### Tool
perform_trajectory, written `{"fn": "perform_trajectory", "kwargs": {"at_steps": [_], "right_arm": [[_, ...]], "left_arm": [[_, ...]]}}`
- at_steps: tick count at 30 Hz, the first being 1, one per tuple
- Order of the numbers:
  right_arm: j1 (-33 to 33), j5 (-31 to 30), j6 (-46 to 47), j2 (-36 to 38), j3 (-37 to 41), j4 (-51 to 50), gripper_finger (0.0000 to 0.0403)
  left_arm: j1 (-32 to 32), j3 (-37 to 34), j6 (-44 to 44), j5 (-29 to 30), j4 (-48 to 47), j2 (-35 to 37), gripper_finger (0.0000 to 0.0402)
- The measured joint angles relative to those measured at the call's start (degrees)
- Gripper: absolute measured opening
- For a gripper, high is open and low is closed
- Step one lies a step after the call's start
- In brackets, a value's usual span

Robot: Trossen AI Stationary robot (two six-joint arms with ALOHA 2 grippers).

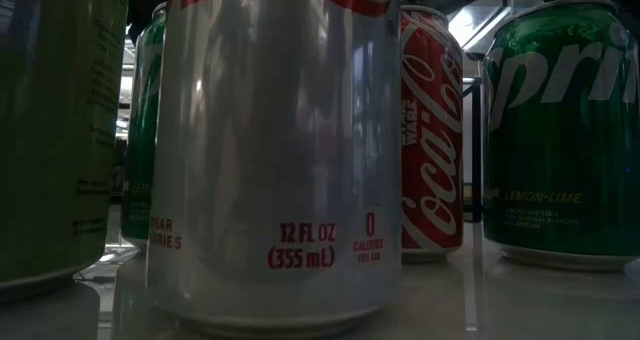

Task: Place canned beverage on shelf
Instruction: Put the red white soda can on the shelf, then put the red soda can on the shelf aligned with the other red soda can

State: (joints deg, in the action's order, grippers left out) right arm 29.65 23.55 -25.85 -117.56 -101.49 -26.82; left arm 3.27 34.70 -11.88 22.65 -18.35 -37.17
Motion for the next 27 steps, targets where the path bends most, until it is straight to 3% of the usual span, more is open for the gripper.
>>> {"fn": "perform_trajectory", "kwargs": {"at_steps": [8, 27], "right_arm": [[0.0, 0.0, 0.0, 0.0, 0.0, 0.1, 0.0349], [-0.1, 0.0, 0.0, 0.1, -2.4, -1.1, 0.0351]], "left_arm": [[0.0, 0.0, 0.0, 0.0, 0.0, 0.0, 0.0389], [0.0, 0.0, 0.0, 0.0, 0.0, 0.0, 0.0389]]}}
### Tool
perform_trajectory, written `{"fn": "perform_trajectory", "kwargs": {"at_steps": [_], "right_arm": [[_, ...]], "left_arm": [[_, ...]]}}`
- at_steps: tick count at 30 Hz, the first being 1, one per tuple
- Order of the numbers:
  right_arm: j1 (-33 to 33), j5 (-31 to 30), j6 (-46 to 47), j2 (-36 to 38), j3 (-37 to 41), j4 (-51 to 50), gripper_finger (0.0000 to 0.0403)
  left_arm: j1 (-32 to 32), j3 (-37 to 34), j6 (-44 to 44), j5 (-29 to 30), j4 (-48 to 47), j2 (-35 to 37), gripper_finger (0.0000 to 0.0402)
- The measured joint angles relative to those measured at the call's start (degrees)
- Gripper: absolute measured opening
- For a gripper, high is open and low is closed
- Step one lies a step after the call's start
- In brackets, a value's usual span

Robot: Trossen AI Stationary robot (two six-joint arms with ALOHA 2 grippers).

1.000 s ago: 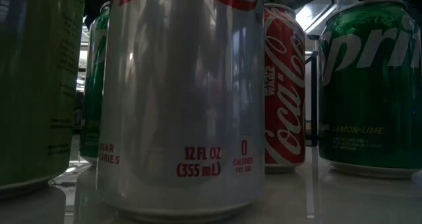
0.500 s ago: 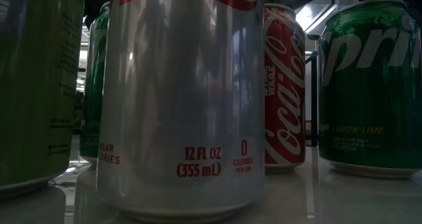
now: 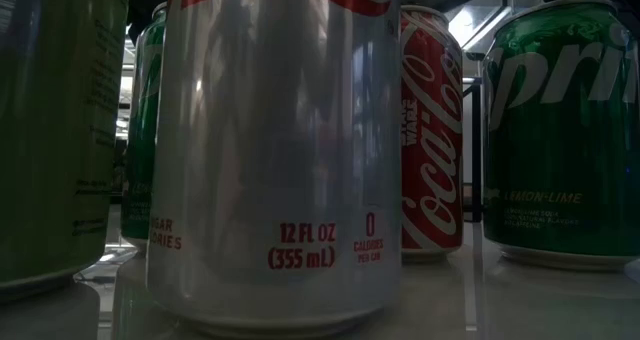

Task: Place canned beverage on shelf
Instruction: Put the red soda can on the shelf aligned with the other red soda can

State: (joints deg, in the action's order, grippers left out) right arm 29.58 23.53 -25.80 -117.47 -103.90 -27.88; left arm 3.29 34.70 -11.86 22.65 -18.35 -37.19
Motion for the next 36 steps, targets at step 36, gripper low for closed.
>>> {"fn": "perform_trajectory", "kwargs": {"at_steps": [36], "right_arm": [[-15.2, 10.5, 0.6, 4.4, -26.6, -48.6, 0.0351]], "left_arm": [[14.6, 14.9, -10.8, -6.3, -1.9, -16.2, 0.0389]]}}
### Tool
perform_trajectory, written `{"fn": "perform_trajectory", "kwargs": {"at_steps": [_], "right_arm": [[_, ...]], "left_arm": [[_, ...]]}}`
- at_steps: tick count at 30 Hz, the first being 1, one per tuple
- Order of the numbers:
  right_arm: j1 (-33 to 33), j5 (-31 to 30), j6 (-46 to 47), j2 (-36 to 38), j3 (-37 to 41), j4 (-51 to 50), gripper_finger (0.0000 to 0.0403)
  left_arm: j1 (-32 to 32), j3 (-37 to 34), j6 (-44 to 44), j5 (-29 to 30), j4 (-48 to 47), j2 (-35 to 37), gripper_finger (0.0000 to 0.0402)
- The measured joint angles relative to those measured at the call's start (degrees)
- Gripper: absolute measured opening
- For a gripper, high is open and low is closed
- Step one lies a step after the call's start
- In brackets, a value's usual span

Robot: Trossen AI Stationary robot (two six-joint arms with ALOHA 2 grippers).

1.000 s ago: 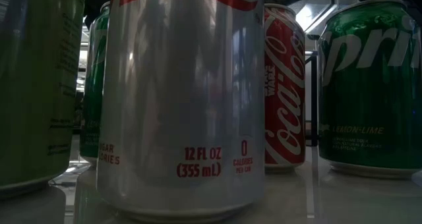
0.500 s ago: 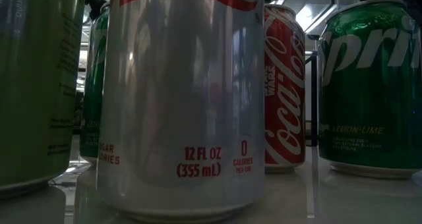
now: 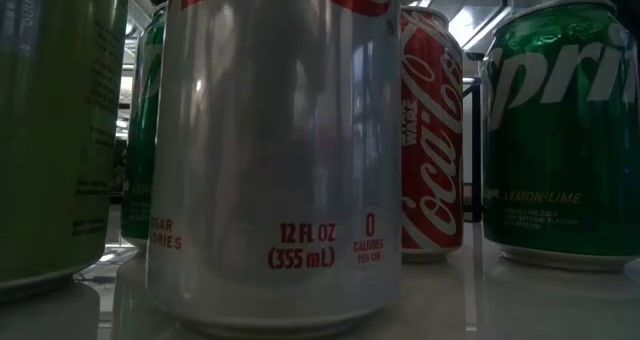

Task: Place canned beverage on shelf
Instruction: Put the red soda can on the shelf aligned with the other red soda can

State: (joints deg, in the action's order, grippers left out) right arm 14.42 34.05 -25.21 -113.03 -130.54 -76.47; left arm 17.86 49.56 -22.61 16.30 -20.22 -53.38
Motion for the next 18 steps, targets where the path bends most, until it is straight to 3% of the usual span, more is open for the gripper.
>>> {"fn": "perform_trajectory", "kwargs": {"at_steps": [10, 18], "right_arm": [[-7.7, -6.1, 1.2, 4.8, 3.6, -7.2, 0.0351], [-14.2, -18.6, 10.5, 14.9, 18.8, -0.2, 0.0351]], "left_arm": [[7.6, 18.4, -15.9, -0.7, -24.5, -16.3, 0.0389], [14.6, 21.6, -32.3, -6.3, -32.9, -23.7, 0.0389]]}}
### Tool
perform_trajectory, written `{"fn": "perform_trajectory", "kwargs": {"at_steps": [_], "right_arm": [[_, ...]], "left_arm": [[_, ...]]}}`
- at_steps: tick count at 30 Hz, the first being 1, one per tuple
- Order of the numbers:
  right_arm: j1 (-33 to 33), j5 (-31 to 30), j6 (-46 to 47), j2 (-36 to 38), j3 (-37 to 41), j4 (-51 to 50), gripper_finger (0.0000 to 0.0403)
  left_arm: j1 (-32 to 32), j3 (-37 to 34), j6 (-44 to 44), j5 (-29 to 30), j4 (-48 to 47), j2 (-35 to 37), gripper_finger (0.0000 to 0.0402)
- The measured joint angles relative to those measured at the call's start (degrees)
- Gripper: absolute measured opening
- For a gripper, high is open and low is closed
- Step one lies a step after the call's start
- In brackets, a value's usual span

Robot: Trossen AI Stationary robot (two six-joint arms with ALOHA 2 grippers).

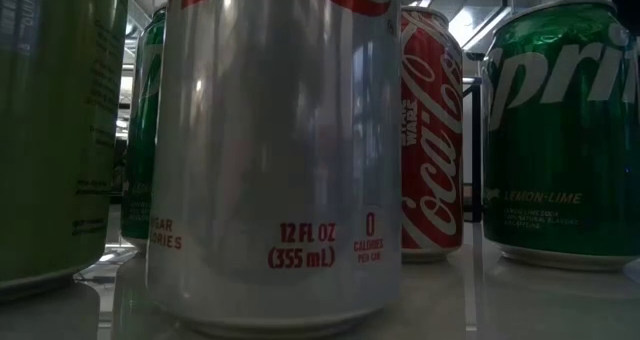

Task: Place canned beverage on shelf
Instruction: Put the red soda can on the shelf aligned with the other red soda can

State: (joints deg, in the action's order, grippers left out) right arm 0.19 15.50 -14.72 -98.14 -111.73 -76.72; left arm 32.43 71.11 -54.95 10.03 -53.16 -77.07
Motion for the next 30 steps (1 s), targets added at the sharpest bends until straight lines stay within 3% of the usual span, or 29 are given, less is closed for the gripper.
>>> {"fn": "perform_trajectory", "kwargs": {"at_steps": [6, 12, 21, 30], "right_arm": [[-4.6, -6.1, 7.3, 6.5, 10.3, 8.3, 0.0351], [-8.0, -7.4, 13.1, 7.2, 14.8, 12.5, 0.0351], [-11.3, -6.9, 16.7, 6.9, 20.7, 18.8, 0.0351], [-13.1, -6.9, 17.5, 6.9, 21.8, 21.9, 0.0351]], "left_arm": [[3.3, 0.0, -9.6, -3.8, -7.3, -2.2, 0.0389], [5.4, 0.0, -13.8, -2.1, -13.0, -2.5, 0.0389], [6.6, -2.9, -14.0, -1.3, -11.4, -2.5, 0.0389], [6.6, -5.9, -13.5, -0.5, -8.7, -2.5, 0.0389]]}}
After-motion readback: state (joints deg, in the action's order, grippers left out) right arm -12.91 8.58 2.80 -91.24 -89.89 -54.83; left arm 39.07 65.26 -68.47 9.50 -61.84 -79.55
